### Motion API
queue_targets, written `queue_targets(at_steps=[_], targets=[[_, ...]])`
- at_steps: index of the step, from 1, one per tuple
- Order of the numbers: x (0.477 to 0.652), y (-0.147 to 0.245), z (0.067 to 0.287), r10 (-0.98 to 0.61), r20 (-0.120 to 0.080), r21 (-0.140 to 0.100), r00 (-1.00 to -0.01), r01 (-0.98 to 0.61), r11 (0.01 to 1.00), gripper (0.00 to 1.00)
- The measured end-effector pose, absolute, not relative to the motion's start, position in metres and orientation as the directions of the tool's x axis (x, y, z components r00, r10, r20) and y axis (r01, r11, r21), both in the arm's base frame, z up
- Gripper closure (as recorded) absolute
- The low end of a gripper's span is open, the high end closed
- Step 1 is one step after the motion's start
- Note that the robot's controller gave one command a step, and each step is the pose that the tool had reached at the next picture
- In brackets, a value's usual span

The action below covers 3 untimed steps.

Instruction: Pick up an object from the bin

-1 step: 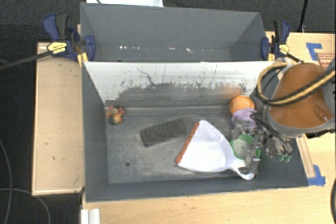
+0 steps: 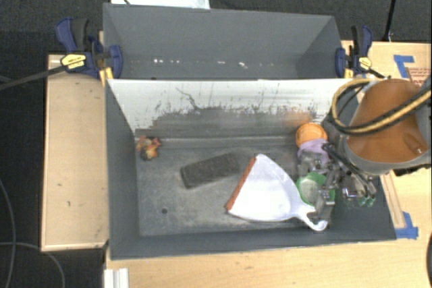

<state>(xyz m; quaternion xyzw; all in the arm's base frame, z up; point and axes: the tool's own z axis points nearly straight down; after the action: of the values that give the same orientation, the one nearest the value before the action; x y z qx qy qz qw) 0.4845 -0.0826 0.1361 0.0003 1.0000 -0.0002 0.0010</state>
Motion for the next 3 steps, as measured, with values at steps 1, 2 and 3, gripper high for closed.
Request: queue_targets(at_steps=[1,2,3], targets=[[0.485,-0.124,0.083,0.151,-0.005,0.002,-0.988,0.151,0.988,0.00],[0.480,-0.114,0.144,0.258,0.002,0.000,-0.966,0.258,0.966,0.00],[0.480,-0.038,0.097,0.137,0.004,0.004,-0.991,0.137,0.991,0.00]])
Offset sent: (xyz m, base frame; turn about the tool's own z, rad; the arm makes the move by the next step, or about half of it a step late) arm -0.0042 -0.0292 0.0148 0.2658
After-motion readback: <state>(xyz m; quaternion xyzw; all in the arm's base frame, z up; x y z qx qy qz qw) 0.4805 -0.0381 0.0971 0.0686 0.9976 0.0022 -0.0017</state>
